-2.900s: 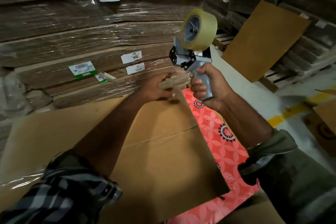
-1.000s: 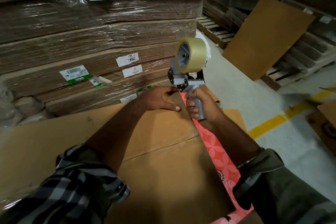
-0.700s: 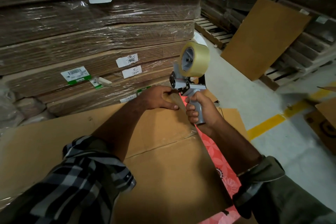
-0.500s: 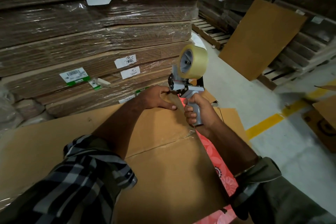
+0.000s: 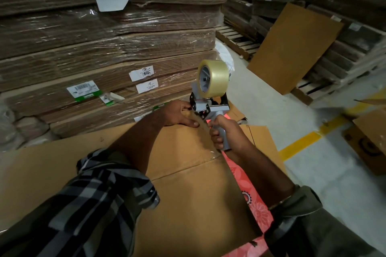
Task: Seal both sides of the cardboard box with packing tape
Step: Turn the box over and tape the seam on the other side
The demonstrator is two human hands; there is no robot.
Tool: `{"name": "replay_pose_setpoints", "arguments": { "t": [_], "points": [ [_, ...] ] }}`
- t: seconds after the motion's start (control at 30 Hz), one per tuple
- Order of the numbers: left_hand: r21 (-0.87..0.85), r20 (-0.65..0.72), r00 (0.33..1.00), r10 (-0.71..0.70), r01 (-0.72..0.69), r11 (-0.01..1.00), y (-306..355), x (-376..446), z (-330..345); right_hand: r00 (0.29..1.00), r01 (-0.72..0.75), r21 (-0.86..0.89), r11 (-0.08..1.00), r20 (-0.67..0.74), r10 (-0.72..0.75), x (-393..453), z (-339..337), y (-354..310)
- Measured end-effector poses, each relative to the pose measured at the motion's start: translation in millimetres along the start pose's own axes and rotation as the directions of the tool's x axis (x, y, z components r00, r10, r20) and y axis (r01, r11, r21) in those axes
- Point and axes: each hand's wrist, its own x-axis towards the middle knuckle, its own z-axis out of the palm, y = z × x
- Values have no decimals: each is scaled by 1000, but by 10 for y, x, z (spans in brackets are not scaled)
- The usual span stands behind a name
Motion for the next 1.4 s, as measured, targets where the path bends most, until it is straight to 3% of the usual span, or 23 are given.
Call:
{"name": "replay_pose_setpoints", "arguments": {
  "t": [0.3, 0.67, 0.87, 0.97, 1.07, 1.17, 1.3, 1.4],
  "points": [
    [73, 9, 999, 41, -41, 996, 26, -37, -29, 999, 32, -11, 999, -17, -32, -523, -78, 130],
    [88, 13, 1000, 14, -15, 996, -25, -20, -25, 999, 3, -33, 999, -49, -4, -1789, -395, 566],
    [153, 37, 997, 65, -70, 986, 117, -110, -42, 998, 32, -4, 999, -58, -32, -1883, -358, 567],
    [335, -20, 979, 203, -185, 924, 219, -206, -42, 996, 34, -18, 999, -79, -35, -1859, -335, 607],
    [513, 47, 952, 304, -284, 810, 363, -273, 43, 995, 26, -24, 999, -100, -28, -1870, -338, 689],
    [528, 70, 958, 278, -272, 805, 522, -390, 168, 992, 33, -33, 999, -118, -37, -1875, -309, 718],
    [516, 2, 974, 225, -193, 835, 622, -433, 222, 990, 30, -28, 999, -139, -33, -1880, -265, 708],
    [614, 14, 977, 213, -176, 770, 705, -437, 315, 989, 25, -12, 1000, -148, -27, -1898, -250, 689]
  ]
}}
